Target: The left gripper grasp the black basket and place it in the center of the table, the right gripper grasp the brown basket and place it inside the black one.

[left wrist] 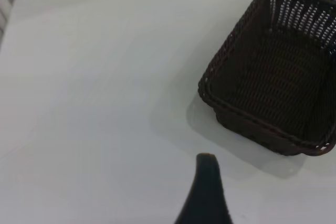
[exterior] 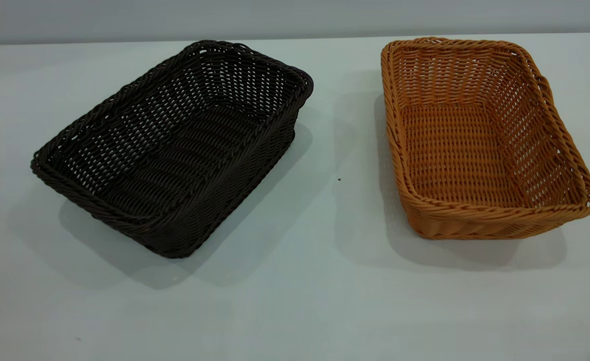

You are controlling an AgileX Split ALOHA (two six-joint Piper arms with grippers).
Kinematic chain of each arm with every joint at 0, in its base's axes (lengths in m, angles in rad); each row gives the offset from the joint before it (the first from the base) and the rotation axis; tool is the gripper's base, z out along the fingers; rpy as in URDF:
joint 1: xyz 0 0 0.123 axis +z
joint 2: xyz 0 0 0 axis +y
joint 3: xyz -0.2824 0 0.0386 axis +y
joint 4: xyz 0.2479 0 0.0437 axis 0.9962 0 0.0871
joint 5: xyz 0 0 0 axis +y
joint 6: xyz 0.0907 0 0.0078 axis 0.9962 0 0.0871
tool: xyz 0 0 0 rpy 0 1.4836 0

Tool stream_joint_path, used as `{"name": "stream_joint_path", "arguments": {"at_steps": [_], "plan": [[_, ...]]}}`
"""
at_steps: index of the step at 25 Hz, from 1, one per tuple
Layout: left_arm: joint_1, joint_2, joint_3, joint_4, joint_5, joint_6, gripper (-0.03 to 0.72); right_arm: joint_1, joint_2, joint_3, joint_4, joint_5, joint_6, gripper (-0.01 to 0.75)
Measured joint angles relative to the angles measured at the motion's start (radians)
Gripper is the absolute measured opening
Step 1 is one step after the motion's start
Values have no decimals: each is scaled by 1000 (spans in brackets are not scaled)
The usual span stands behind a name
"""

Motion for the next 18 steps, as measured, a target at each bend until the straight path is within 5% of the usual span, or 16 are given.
{"name": "stream_joint_path", "arguments": {"at_steps": [10, 18], "plan": [[0, 425, 0, -8, -230, 15, 548, 0, 583, 0, 545, -85, -415, 570], [0, 559, 0, -54, -353, 17, 548, 0, 1049, -7, 920, -56, -457, 559]]}}
